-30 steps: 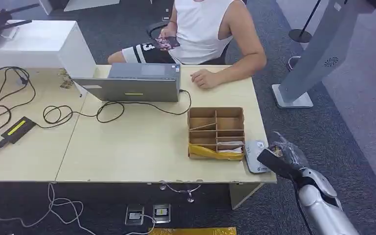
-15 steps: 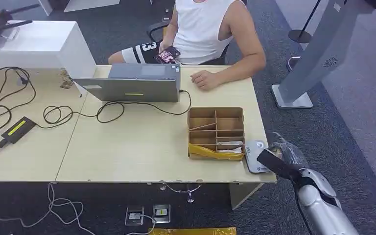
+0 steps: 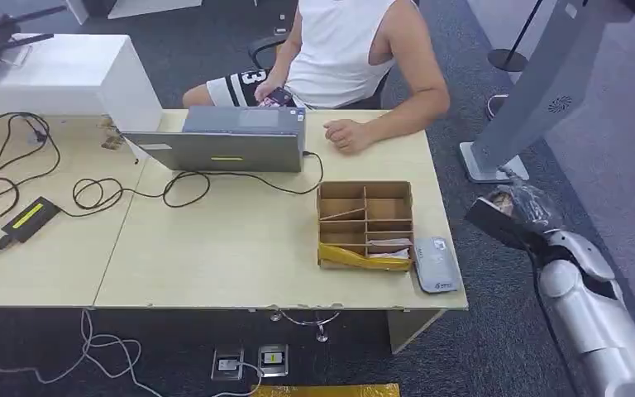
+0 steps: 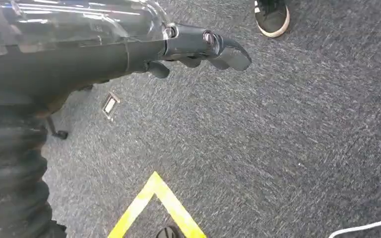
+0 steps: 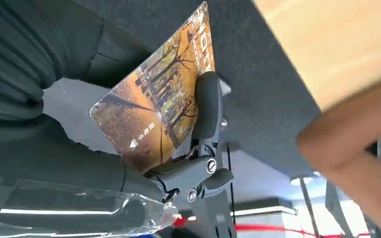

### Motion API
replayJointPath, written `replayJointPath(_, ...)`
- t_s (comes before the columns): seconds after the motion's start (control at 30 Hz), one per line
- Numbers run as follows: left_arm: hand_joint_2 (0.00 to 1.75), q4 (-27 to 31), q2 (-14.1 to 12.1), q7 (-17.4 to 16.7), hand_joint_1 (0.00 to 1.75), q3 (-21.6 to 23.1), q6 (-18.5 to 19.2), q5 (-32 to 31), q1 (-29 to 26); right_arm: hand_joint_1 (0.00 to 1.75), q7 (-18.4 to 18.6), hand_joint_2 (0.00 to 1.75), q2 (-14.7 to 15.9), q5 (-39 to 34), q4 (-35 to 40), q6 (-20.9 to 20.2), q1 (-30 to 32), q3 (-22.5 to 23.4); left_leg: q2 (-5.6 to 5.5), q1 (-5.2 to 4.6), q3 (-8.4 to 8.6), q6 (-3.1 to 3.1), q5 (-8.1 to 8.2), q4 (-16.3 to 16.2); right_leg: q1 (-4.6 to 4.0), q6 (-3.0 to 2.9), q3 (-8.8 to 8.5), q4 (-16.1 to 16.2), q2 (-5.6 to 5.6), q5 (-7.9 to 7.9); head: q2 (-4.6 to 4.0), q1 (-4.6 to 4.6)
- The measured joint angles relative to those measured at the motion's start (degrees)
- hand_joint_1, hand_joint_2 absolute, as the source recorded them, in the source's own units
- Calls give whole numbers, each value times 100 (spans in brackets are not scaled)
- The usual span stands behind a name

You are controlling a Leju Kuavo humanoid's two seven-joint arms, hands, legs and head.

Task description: Pass the card to the sensor for recognition and then transmit it.

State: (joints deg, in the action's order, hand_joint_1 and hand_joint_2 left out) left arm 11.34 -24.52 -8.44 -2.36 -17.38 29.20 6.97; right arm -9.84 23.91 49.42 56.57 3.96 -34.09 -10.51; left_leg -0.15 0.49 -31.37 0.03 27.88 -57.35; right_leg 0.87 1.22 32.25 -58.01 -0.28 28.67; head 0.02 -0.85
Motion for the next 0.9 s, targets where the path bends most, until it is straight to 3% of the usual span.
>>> replayJointPath(0.43, 175, 0, 7, -2, 0, -83, 112, 157, 3, 175, -359, 175, 17, 789, -263, -269, -1579, -254, -1, 4, -10, -3, -2, 1, -3, 0, 5, -3, -1, 0, 0, 0)
replayJointPath(0.67, 175, 0, 20, -4, 0, -140, 74, 181, 10, 175, -439, 175, -230, 1191, -1236, -28, -2172, -706, -4, 4, -12, -3, -2, 1, -3, -1, 7, -3, -4, 0, 0, 0)
replayJointPath(0.9, 175, 0, 39, -4, 0, -166, -66, 223, 13, 175, -266, 175, -490, 1362, -2013, 304, -2466, -1017, -2, 4, -11, -3, -2, 1, -3, -1, 7, -3, -2, 0, -2, 0)
